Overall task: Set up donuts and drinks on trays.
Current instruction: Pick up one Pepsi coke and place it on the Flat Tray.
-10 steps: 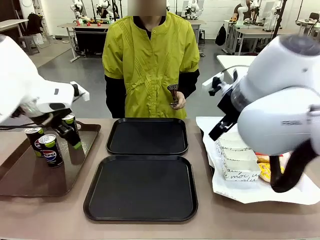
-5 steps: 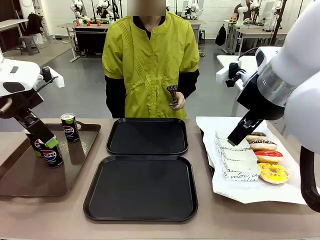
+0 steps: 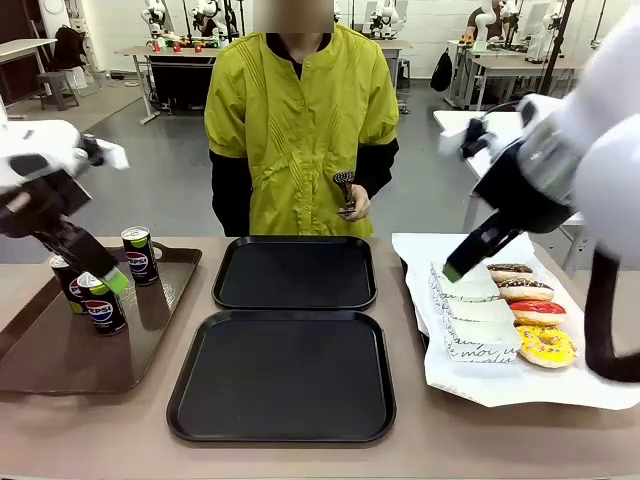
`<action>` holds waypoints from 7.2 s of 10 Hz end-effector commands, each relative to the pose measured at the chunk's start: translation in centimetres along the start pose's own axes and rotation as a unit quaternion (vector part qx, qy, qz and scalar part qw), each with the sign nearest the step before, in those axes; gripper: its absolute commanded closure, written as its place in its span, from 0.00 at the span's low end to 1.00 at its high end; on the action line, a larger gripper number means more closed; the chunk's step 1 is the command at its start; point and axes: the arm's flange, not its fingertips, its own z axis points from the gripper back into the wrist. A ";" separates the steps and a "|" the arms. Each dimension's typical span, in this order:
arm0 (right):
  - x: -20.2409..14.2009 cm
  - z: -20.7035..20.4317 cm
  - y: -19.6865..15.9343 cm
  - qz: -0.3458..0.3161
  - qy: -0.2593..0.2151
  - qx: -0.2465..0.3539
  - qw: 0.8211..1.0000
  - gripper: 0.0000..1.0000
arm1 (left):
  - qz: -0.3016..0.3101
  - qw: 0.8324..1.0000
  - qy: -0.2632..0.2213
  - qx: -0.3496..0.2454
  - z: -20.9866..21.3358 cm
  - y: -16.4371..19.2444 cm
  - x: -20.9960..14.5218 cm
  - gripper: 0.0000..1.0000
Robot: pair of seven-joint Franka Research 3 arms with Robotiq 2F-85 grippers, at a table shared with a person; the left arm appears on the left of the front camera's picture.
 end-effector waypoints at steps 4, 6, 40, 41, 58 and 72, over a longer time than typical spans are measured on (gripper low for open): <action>-13.0 -0.7 -9.9 -0.226 -0.184 0.316 0.903 0.00 | 0.227 0.881 -0.126 -0.397 3.7 9.5 -4.5 0.00; -16.4 -2.0 -13.7 -0.298 -0.189 0.326 0.877 0.00 | 0.270 0.858 -0.134 -0.415 3.0 12.7 -6.5 0.00; -26.7 1.4 -22.4 -0.404 -0.199 0.343 0.825 0.00 | 0.272 0.940 -0.091 -0.184 8.0 13.9 -6.3 0.00; -26.7 1.4 -22.4 -0.404 -0.199 0.343 0.825 0.00 | 0.262 0.954 -0.055 -0.135 8.7 12.3 -4.1 0.00; -26.7 1.4 -22.4 -0.404 -0.199 0.343 0.825 0.00 | 0.271 0.954 0.095 0.086 -0.9 8.7 4.3 0.00; -26.7 1.4 -22.4 -0.404 -0.199 0.343 0.825 0.00 | 0.343 0.919 0.101 0.166 -9.5 12.9 4.9 0.00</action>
